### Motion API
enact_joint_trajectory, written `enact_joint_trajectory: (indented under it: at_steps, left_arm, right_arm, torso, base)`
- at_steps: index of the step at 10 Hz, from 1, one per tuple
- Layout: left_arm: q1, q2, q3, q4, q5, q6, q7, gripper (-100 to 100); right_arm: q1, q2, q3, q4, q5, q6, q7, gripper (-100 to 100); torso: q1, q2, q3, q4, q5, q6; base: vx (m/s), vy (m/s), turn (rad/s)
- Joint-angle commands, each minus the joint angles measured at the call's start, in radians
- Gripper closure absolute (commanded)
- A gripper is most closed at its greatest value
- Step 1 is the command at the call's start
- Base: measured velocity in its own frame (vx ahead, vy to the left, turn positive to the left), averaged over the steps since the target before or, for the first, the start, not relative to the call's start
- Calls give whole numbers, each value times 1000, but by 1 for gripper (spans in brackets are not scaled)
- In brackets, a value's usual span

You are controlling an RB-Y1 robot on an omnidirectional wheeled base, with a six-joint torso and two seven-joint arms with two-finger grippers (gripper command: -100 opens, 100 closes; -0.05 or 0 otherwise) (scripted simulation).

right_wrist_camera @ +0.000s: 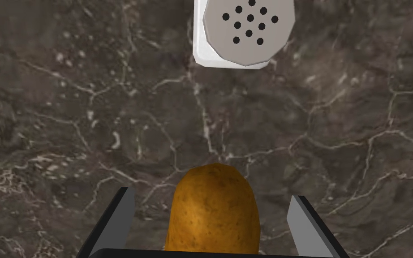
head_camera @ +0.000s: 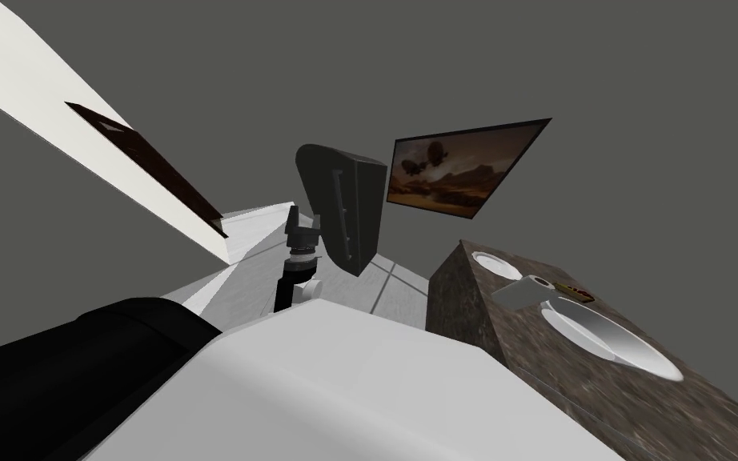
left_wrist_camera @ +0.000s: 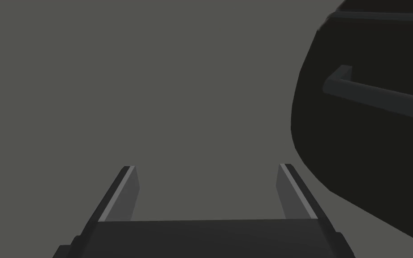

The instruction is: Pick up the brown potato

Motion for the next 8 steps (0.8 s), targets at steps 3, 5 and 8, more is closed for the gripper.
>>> enact_joint_trajectory:
  at_steps: [3, 5, 8]
  left_arm:
    - [0, 0, 0, 0, 0, 0, 0, 0]
    - [0, 0, 0, 0, 0, 0, 0, 0]
    - [0, 0, 0, 0, 0, 0, 0, 0]
  right_arm:
    - [-14, 29, -15, 61, 7, -3, 104, -100]
    - [-21, 50, -27, 99, 11, -5, 155, -100]
    - [-28, 71, -39, 137, 15, -7, 238, -100]
  torso:
    - [0, -2, -1, 0, 0, 0]
    - [0, 1, 0, 0, 0, -1]
    - [1, -1, 0, 0, 0, 0]
  base:
    - [111, -27, -73]
    - [69, -15, -38]
    - [98, -11, -71]
